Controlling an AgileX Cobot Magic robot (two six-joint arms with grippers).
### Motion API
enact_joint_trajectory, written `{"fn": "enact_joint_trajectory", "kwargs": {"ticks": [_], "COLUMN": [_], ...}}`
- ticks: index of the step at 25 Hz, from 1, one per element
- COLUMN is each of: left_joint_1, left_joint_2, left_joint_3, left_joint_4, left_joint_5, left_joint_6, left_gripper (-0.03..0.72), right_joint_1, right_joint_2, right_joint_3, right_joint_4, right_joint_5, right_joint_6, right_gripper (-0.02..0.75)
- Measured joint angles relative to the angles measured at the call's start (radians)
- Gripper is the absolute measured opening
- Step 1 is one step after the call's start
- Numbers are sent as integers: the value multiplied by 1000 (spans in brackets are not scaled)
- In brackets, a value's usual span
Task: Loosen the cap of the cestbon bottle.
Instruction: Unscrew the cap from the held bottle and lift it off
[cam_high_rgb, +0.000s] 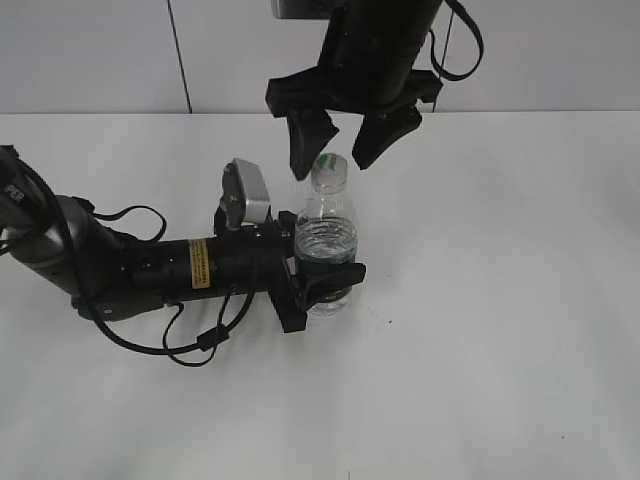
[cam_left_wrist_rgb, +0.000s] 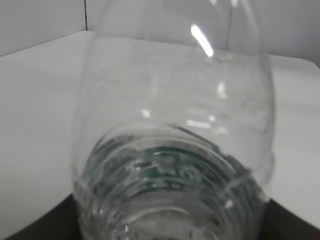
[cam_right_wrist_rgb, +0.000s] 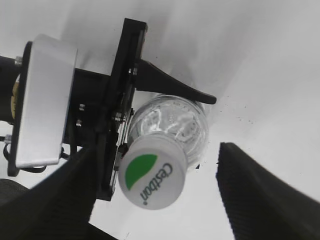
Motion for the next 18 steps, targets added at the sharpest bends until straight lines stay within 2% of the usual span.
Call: {"fn": "enact_joint_trajectory", "kwargs": {"ticks": [8, 16, 18], "left_joint_1": [0, 0, 0], "left_joint_2": [0, 0, 0], "left_joint_3": [0, 0, 0], "left_joint_4": [-1, -2, -3], "left_joint_5": [0, 0, 0], "left_joint_6": [0, 0, 0], "left_gripper": [401, 401, 401], "right_joint_1": [2, 2, 2], "right_joint_2": [0, 0, 0], "right_joint_3": [0, -1, -1], "right_joint_4": [-17, -12, -12], "right_joint_5": [0, 0, 0], "right_joint_6": [-11, -17, -17], "right_gripper": [404, 376, 345]}}
